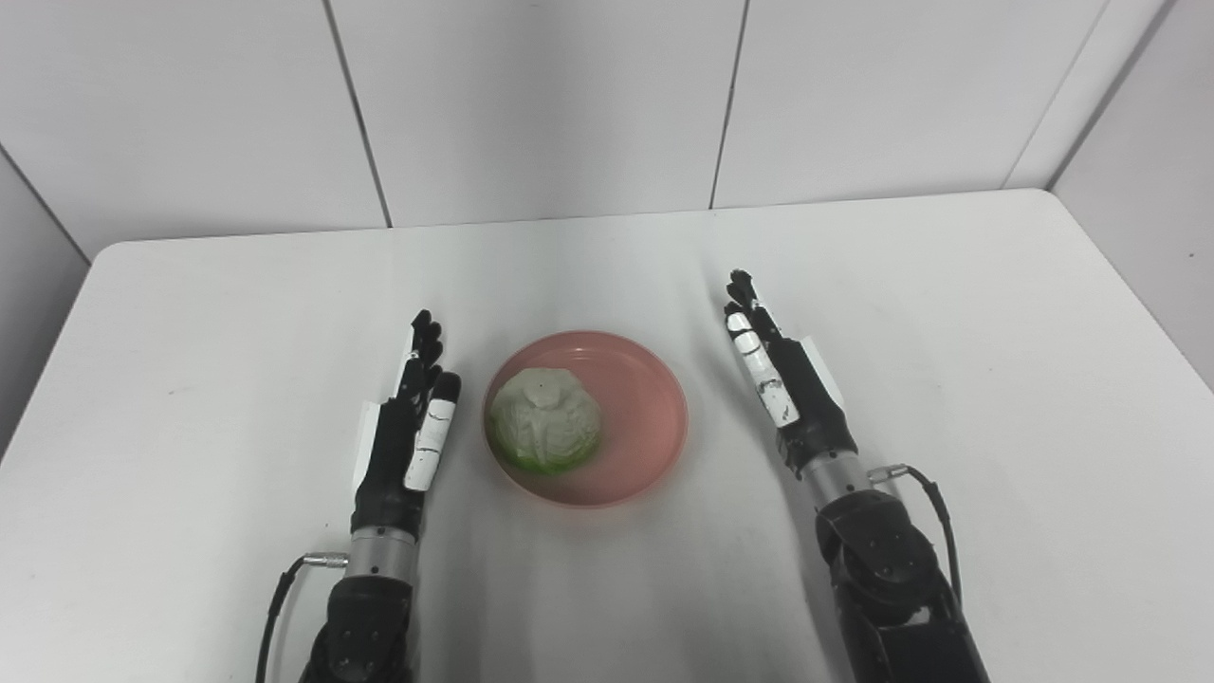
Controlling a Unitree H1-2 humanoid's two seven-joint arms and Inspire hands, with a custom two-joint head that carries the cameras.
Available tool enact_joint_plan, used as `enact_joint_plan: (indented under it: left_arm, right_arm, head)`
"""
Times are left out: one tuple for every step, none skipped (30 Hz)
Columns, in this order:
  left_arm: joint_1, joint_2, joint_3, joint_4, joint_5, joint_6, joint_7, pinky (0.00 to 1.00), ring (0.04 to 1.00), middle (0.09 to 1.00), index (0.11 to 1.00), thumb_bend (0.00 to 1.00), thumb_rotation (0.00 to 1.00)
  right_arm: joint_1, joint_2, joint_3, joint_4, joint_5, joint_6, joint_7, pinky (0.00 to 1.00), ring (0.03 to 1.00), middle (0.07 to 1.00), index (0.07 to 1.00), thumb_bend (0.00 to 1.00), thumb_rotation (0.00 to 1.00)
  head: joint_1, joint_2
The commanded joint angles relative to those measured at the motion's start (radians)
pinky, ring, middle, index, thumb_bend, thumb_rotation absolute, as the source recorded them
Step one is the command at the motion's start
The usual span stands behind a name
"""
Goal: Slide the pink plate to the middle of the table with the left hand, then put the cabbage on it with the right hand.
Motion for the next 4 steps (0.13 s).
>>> enact_joint_plan:
  left_arm:
    - [0.017, 0.008, -0.006, -0.017, 0.012, -0.028, 0.010, 0.96, 0.982, 0.988, 0.987, 0.78, 1.00]
    - [0.021, 0.007, -0.006, -0.017, 0.011, -0.030, 0.010, 0.96, 0.976, 0.984, 0.984, 0.77, 1.00]
    - [0.024, 0.006, -0.007, -0.020, 0.009, -0.030, 0.009, 0.96, 0.976, 0.984, 0.984, 0.77, 1.00]
    - [0.028, 0.006, -0.008, -0.021, 0.011, -0.032, 0.011, 0.96, 0.976, 0.985, 0.985, 0.77, 1.00]
  right_arm:
    - [0.006, 0.016, 0.006, -0.016, 0.000, -0.062, -0.026, 1.00, 1.000, 1.000, 1.000, 0.42, 1.00]
    - [0.012, 0.021, 0.008, -0.017, -0.001, -0.056, -0.030, 1.00, 1.000, 1.000, 1.000, 0.41, 1.00]
    - [0.018, 0.026, 0.010, -0.018, 0.002, -0.046, -0.034, 1.00, 1.000, 1.000, 1.000, 0.41, 1.00]
    - [0.022, 0.030, 0.012, -0.021, 0.008, -0.036, -0.034, 1.00, 1.000, 1.000, 1.000, 0.41, 1.00]
  head:
    - [0.004, -0.001]
    - [0.013, -0.003]
    - [0.020, -0.006]
    - [0.020, -0.006]
